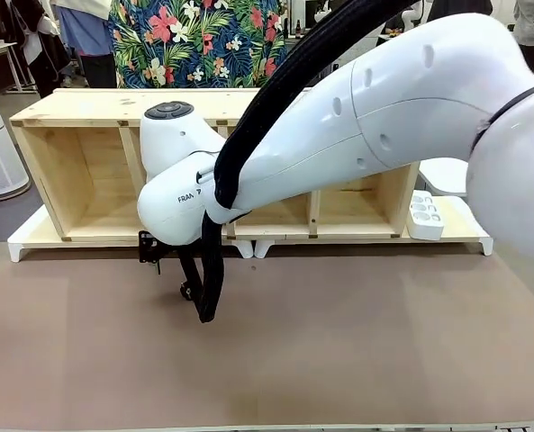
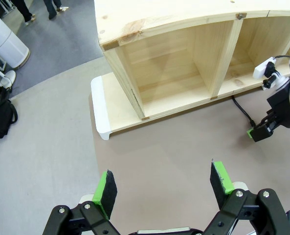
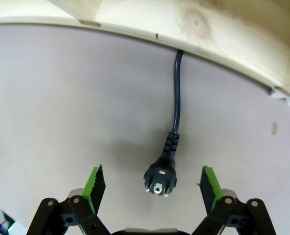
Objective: Perform cable management.
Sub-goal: When the cord part of the Power Cable appears at the lower middle area of the table and stops, grasp the cord part of the Power Cable.
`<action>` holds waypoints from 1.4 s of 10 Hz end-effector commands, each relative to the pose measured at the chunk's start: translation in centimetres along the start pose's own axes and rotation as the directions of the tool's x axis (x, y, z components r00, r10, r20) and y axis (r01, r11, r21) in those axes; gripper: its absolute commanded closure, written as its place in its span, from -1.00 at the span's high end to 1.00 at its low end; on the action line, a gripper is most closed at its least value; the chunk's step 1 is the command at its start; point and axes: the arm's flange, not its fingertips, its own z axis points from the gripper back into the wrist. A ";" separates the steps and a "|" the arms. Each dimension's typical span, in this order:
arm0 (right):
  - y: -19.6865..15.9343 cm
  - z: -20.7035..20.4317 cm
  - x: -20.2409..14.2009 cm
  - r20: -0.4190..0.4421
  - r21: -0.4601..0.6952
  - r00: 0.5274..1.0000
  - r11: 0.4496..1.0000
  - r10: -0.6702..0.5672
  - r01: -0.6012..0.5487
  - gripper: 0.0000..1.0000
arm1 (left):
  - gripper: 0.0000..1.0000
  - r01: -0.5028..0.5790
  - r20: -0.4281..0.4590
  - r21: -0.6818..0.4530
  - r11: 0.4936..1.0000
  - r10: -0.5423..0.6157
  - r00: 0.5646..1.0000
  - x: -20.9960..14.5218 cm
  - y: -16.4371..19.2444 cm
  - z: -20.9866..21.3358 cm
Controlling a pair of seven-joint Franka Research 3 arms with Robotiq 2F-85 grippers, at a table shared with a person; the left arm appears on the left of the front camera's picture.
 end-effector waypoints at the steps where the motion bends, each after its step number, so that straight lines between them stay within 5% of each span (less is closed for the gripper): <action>1: 0.6 -0.9 1.0 -0.028 -0.019 0.999 0.999 0.037 -0.038 1.00 | 1.00 -0.005 -0.004 -0.002 1.000 0.005 1.000 -0.1 0.2 0.0; 14: 0.1 -4.8 2.4 -0.084 -0.074 0.995 0.995 0.058 -0.064 1.00 | 1.00 -0.005 -0.004 -0.002 1.000 0.005 1.000 -0.1 0.2 0.0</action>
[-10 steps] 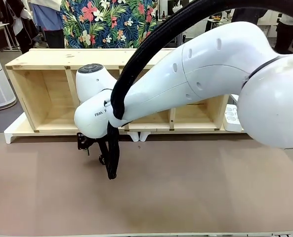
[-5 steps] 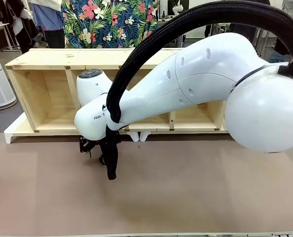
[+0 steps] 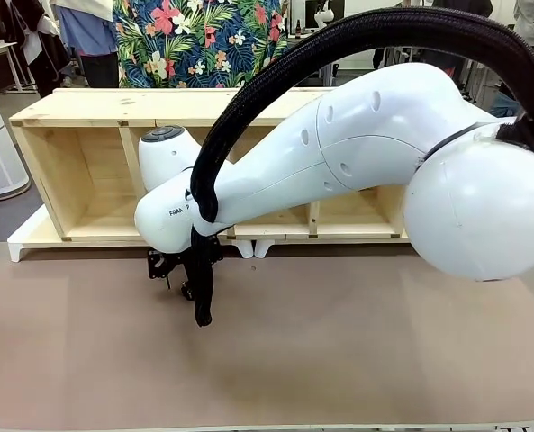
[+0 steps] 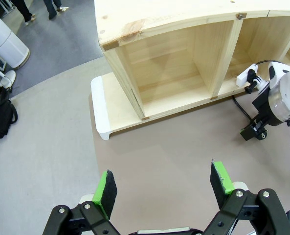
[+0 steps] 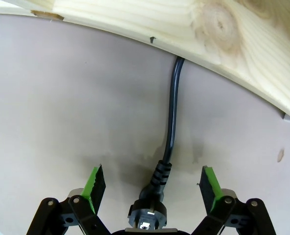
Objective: Perform cable management.
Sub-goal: When the cord part of the Power Cable appears at the lower middle area of the table and stops, grasp the cord part of the Power Cable.
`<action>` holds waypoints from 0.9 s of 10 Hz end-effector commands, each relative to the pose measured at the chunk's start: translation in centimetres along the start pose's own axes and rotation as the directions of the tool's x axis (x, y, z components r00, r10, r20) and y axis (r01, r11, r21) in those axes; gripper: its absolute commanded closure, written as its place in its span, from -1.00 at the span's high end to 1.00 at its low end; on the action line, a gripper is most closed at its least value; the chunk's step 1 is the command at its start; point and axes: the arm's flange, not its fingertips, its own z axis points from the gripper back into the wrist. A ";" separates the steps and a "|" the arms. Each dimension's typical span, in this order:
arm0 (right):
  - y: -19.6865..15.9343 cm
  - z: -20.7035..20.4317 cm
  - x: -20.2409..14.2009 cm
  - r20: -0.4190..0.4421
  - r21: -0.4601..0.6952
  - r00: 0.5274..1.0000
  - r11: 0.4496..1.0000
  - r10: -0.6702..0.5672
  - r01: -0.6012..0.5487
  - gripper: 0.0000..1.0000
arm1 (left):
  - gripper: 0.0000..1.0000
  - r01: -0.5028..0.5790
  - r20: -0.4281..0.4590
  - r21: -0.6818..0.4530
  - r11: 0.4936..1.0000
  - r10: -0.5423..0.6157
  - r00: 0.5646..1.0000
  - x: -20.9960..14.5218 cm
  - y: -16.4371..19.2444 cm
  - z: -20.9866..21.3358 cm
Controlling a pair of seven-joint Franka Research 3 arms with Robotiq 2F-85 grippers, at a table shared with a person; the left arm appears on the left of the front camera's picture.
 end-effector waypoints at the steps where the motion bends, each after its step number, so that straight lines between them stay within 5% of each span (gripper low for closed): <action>1: 0.2 0.0 0.6 -0.006 -0.012 0.999 0.999 -0.034 0.034 1.00 | 1.00 -0.005 -0.004 -0.002 1.000 0.005 1.000 -0.1 0.2 0.0; 5: -0.1 -0.1 0.7 -0.006 0.025 0.995 0.995 -0.100 0.100 0.44 | 1.00 -0.005 -0.004 -0.002 1.000 0.005 1.000 -0.1 0.2 0.0; 9: -0.5 -0.9 0.7 -0.018 0.066 0.990 0.988 -0.137 0.138 0.44 | 1.00 -0.005 -0.004 -0.002 1.000 0.005 1.000 -0.1 0.2 0.0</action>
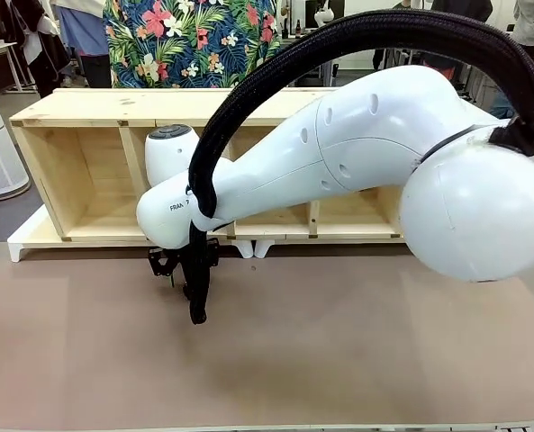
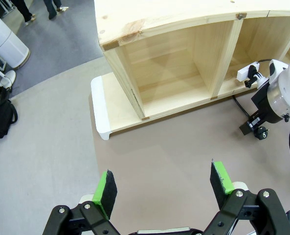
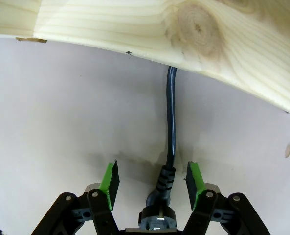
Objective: Perform cable management.
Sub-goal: When the cord part of the Power Cable appears at the lower middle area of the table and stops, grasp the cord part of the Power Cable.
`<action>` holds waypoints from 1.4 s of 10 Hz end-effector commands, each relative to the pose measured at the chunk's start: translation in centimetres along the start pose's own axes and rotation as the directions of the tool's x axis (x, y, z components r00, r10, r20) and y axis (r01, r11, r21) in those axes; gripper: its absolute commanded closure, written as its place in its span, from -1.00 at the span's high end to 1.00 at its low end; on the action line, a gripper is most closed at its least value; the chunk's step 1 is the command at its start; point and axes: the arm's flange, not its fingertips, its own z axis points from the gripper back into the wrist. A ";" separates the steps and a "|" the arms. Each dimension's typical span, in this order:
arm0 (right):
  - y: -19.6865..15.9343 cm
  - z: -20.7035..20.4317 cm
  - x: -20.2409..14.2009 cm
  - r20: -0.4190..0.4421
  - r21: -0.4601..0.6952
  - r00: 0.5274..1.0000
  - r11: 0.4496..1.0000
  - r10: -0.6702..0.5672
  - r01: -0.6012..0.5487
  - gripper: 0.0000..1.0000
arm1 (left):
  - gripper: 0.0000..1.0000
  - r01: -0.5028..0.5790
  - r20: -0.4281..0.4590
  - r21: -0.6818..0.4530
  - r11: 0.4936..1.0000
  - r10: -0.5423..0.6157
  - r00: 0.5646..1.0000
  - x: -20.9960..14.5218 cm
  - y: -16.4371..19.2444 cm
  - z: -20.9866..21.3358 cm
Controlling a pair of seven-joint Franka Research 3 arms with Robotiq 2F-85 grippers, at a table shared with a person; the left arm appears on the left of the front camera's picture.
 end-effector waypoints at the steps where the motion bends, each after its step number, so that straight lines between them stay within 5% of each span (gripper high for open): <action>1: -0.2 -0.7 0.1 -0.005 0.022 1.000 0.999 -0.030 0.030 0.44 | 1.00 -0.005 -0.004 -0.002 1.000 0.005 1.000 -0.1 0.2 0.0; 3: -0.3 -0.7 0.0 -0.015 0.015 1.000 1.000 -0.026 0.027 0.39 | 1.00 -0.005 -0.004 -0.002 1.000 0.005 1.000 -0.1 0.2 0.0; 4: -0.3 -0.7 0.1 -0.013 0.003 1.000 1.000 -0.020 0.020 0.09 | 1.00 -0.005 -0.004 -0.002 1.000 0.005 1.000 -0.1 0.2 0.0; 10: -0.4 -0.6 0.2 -0.023 -0.007 0.999 0.999 -0.039 0.038 -1.00 | 1.00 -0.005 -0.004 -0.002 1.000 0.005 1.000 -0.1 0.2 0.0; 14: -0.4 -0.5 0.3 -0.031 -0.012 0.999 0.999 -0.044 0.044 -1.00 | 1.00 -0.005 -0.004 -0.002 1.000 0.005 1.000 -0.1 0.2 0.0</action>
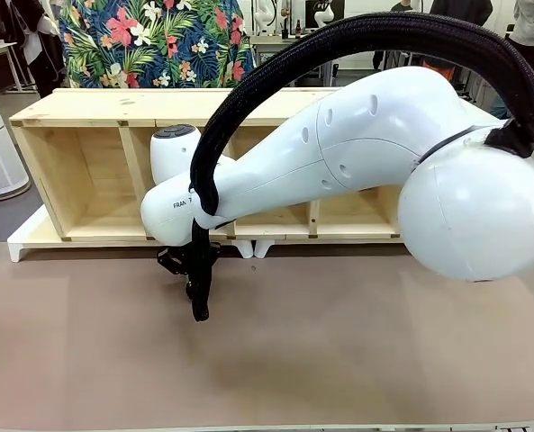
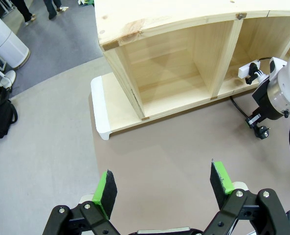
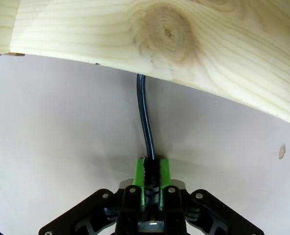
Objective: Perform cable management.
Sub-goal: When the cord part of the Power Cable appears at the lower middle area of the table and stops, grasp the cord part of the Power Cable.
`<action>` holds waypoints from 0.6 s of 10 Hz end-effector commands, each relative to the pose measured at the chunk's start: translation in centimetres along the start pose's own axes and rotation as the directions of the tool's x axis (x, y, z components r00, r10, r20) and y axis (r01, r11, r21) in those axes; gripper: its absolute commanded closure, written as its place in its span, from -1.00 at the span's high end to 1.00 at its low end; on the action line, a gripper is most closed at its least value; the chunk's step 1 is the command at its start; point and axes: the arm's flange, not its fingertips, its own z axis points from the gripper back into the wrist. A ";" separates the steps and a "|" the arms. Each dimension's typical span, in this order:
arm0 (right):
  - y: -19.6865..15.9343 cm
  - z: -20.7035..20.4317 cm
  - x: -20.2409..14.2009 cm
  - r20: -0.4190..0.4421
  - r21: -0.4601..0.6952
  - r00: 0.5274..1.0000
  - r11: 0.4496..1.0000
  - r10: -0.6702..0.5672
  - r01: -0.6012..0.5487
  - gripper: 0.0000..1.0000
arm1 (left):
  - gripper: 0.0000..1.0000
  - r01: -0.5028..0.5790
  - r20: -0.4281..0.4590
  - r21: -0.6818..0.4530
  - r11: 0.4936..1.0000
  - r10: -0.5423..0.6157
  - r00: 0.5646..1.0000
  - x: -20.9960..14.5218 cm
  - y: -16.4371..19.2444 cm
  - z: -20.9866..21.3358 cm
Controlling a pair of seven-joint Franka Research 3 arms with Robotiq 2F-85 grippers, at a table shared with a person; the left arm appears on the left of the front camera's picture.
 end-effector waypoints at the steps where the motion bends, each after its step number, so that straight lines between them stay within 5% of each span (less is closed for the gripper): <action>1: 0.5 -0.4 -0.2 -0.020 0.002 0.999 1.000 -0.025 0.025 -1.00 | 1.00 -0.005 -0.004 -0.002 1.000 0.005 1.000 -0.1 0.2 0.0; 5: 0.9 -0.2 -0.2 -0.053 0.050 0.998 0.999 0.019 -0.016 -1.00 | 1.00 -0.005 -0.004 -0.002 1.000 0.005 1.000 -0.1 0.2 0.0; 6: 0.0 0.0 0.0 -0.001 0.000 1.000 1.000 0.000 0.000 -1.00 | 1.00 -0.005 -0.004 -0.002 1.000 0.005 1.000 -0.1 0.2 0.0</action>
